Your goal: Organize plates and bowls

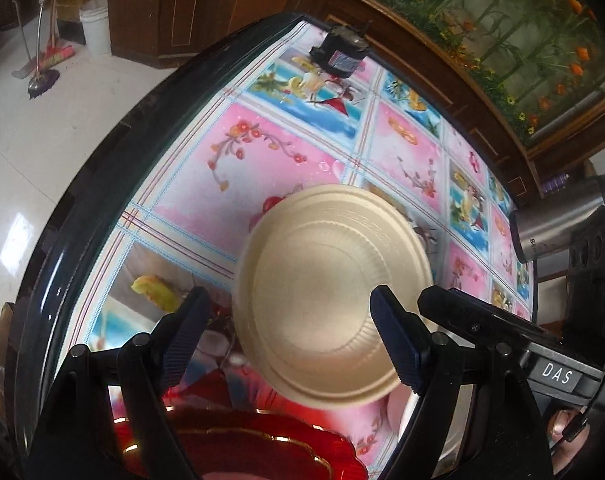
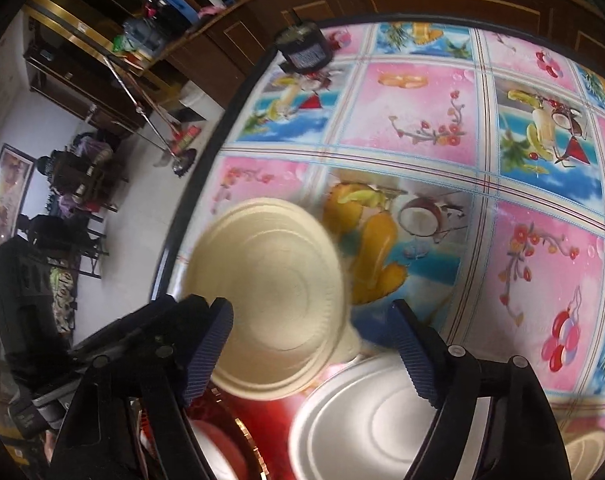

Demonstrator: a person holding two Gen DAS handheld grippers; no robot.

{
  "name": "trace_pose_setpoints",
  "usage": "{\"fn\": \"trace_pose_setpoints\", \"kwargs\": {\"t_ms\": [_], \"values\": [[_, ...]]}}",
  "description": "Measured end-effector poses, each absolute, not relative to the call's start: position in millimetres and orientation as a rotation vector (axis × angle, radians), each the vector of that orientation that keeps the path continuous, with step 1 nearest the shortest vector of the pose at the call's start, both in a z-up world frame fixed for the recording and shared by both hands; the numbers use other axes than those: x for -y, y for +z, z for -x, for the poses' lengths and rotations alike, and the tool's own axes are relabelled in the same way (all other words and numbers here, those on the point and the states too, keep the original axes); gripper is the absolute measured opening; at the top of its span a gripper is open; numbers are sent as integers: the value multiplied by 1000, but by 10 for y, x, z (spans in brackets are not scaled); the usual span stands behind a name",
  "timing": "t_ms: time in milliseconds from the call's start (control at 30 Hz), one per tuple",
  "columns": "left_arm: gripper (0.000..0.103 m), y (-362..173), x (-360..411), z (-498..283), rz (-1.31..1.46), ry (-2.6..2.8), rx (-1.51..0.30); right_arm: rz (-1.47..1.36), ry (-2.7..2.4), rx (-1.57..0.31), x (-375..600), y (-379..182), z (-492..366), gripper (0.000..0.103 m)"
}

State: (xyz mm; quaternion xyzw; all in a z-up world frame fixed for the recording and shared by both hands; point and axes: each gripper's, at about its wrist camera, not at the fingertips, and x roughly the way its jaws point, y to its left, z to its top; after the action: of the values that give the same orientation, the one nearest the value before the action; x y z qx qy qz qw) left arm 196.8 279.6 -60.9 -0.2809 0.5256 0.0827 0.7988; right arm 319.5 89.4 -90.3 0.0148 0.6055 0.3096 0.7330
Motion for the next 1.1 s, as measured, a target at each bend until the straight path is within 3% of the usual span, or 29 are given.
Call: {"fn": "trace_pose_setpoints", "kwargs": {"t_ms": [233, 300, 533, 700, 867, 1100], "values": [[81, -738, -2800, -2053, 582, 194, -1157, 6, 661, -1345, -980, -1036, -3256, 62], [67, -781, -2806, -2069, 580, 199, -1171, 16, 660, -1348, -1010, -1074, -3261, 58], [46, -927, -2826, -2110, 574, 219, -1220, 56, 636, -1359, -1077, -1174, -3269, 35], [20, -947, -2834, -2110, 549, 232, -1232, 86, 620, -1363, -1103, -1228, -3268, 13], [13, -947, -2835, -2103, 526, 242, -1233, 103, 609, -1342, -1141, -1223, -3253, 11], [13, -896, -2833, -2082, 522, 244, -1217, 98, 608, -1311, -1120, -1149, -3230, 11]]}}
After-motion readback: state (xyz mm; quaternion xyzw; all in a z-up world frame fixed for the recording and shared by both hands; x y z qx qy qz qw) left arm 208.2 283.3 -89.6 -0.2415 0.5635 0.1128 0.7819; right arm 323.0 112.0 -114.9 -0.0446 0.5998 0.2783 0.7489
